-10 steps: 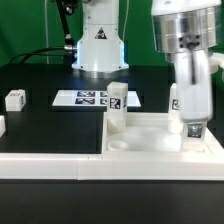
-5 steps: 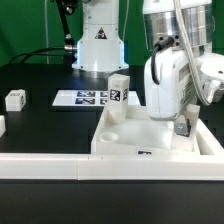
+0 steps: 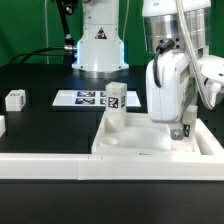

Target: Assemble square table

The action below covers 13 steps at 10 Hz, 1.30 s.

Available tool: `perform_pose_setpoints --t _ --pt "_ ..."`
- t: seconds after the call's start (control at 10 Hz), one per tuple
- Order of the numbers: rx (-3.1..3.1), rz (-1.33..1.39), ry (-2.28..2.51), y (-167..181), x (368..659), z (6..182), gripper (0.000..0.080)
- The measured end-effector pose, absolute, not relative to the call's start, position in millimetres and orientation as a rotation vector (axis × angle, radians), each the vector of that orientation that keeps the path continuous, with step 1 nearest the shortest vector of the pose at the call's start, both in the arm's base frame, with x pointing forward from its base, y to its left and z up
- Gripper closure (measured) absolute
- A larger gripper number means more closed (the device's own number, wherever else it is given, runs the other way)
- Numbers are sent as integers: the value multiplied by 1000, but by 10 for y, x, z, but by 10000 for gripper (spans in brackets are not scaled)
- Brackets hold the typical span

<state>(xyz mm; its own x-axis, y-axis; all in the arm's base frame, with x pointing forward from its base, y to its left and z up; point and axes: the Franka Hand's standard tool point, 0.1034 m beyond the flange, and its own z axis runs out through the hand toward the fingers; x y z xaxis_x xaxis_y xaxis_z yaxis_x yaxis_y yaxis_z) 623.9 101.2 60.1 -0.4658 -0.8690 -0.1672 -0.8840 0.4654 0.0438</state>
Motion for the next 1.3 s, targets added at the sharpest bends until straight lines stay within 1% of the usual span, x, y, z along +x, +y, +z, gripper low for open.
perform_pose_setpoints --t 0.1,0.3,1.0,1.1,1.3 --pt "-1555 188 2583 1012 6238 598 159" --pt "-1558 188 2582 1011 6235 592 151" --pt "-1562 189 2581 1011 6232 583 151" --pt "-1599 183 2552 999 6242 606 151" --pt "-1752 153 2398 837 6212 886 151"
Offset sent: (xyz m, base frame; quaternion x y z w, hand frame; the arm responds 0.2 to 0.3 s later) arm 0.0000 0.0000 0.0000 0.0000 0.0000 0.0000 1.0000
